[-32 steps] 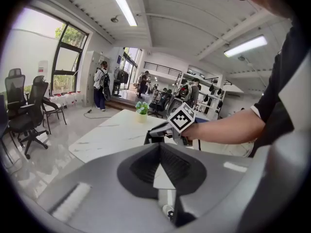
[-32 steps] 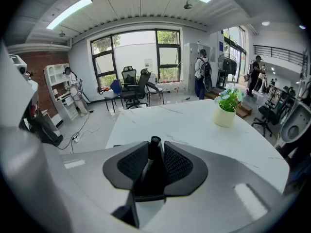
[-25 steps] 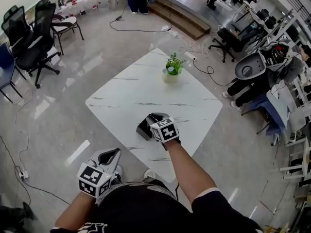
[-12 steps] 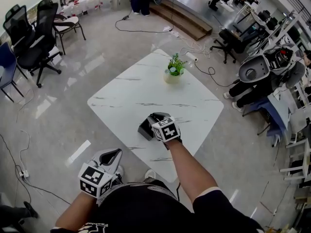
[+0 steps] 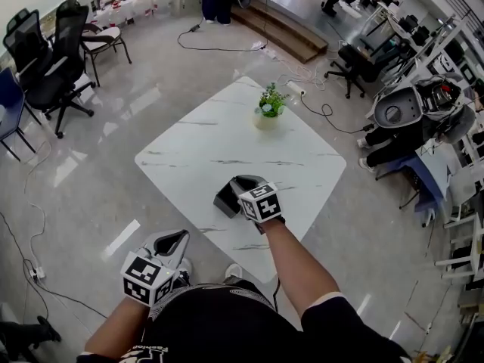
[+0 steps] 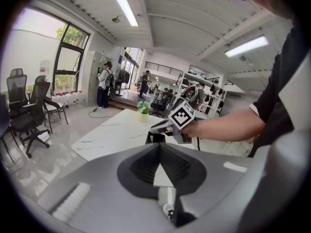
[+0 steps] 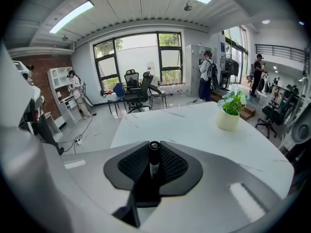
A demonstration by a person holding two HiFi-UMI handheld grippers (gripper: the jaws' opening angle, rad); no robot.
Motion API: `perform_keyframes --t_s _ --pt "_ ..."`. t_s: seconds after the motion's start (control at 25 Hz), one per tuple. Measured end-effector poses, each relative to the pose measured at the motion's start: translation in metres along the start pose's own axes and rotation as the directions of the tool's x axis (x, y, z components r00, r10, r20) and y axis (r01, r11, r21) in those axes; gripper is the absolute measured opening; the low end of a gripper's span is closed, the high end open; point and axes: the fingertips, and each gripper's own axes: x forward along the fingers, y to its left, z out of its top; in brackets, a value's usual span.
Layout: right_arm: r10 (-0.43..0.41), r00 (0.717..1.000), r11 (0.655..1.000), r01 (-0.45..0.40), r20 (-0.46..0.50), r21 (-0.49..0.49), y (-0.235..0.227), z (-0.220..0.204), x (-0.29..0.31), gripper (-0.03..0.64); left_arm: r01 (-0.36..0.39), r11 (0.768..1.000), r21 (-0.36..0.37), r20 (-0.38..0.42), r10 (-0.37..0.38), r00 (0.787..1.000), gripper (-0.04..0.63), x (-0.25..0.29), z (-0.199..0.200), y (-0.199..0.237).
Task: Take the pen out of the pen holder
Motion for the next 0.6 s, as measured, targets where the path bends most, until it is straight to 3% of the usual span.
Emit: perform_keyframes --t_s 0.6 --pt "-0.011 0.988 0.998 0.003 0.154 0.056 0.01 0.024 -0.063 0.066 0.045 0.998 0.041 0.026 -0.047 0.999 0.057 0.014 0.019 -0.007"
